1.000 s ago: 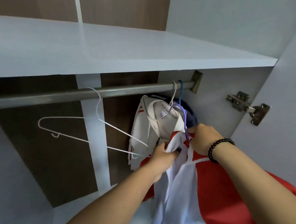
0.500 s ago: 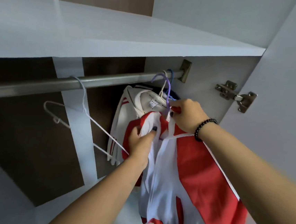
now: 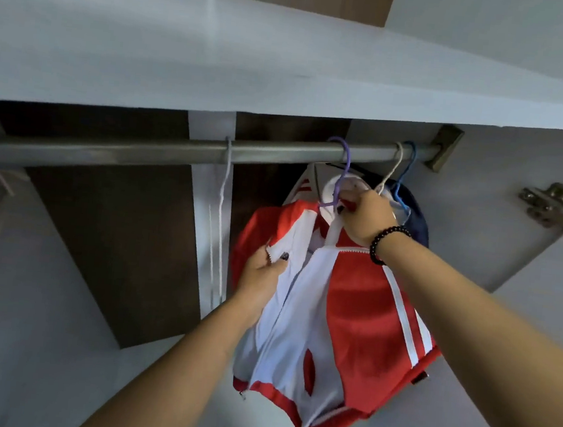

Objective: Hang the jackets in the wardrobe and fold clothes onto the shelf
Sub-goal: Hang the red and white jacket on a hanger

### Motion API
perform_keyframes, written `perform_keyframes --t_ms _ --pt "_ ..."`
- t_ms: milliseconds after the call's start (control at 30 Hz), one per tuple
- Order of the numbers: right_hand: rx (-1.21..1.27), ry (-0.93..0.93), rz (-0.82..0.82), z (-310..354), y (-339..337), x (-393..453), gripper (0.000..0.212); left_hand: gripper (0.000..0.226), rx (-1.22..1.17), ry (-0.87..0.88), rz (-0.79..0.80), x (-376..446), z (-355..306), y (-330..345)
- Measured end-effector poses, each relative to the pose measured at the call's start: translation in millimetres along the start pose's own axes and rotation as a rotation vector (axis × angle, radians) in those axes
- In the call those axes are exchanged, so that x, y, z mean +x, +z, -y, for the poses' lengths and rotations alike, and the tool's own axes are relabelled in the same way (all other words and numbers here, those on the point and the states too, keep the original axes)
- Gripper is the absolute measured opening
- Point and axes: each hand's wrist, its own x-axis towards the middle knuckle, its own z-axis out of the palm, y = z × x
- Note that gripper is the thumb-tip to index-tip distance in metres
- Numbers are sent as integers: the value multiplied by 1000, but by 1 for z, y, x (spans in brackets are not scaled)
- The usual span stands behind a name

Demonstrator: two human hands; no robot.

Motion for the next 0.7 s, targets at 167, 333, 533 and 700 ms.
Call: perform_keyframes --t_ms 167,333,533,700 --pt "27 -68 -30 -8 7 -10 18 50 135 158 -116 0 23 1" --pt "42 -114 -73 -13 16 -20 25 84 569 439 62 0 45 2" --pt "140 -108 -37 -19 22 -32 46 65 708 356 197 6 49 20" --pt "112 -109 37 -26 32 -60 68 20 781 382 27 21 41 15"
